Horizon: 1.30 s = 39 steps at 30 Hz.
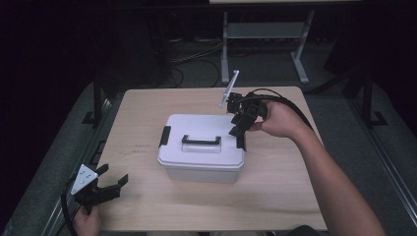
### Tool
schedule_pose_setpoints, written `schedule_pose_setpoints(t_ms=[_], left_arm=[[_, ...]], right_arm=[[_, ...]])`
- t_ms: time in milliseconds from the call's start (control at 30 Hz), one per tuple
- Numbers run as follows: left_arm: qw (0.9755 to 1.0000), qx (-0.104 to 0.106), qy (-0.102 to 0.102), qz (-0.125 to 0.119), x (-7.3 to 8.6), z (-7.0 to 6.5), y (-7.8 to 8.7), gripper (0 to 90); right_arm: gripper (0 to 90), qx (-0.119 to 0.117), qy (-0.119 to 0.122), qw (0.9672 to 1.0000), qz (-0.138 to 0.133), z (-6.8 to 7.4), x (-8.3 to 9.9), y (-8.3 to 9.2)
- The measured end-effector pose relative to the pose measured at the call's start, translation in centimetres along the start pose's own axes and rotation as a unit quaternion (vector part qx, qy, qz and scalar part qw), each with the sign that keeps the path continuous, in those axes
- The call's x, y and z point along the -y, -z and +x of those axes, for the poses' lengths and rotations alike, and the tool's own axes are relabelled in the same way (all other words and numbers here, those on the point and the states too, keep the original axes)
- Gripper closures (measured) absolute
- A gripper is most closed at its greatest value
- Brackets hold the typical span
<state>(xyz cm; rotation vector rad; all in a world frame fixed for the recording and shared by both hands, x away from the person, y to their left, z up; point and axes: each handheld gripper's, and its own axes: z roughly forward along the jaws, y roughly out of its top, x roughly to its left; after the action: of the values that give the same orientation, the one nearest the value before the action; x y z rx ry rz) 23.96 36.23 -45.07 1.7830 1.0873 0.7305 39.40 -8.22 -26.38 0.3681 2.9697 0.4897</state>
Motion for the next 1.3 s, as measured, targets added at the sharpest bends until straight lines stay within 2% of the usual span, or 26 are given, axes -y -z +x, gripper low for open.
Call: schedule_pose_setpoints(t_ms=[1300], left_arm=[[1.0000, 0.002, -0.002, 0.004, 0.0, -0.1, -0.1, 15.1]], right_arm=[[47.0, 0.003, -0.037, 0.9993, -0.005, -0.8, 4.1, -0.5]])
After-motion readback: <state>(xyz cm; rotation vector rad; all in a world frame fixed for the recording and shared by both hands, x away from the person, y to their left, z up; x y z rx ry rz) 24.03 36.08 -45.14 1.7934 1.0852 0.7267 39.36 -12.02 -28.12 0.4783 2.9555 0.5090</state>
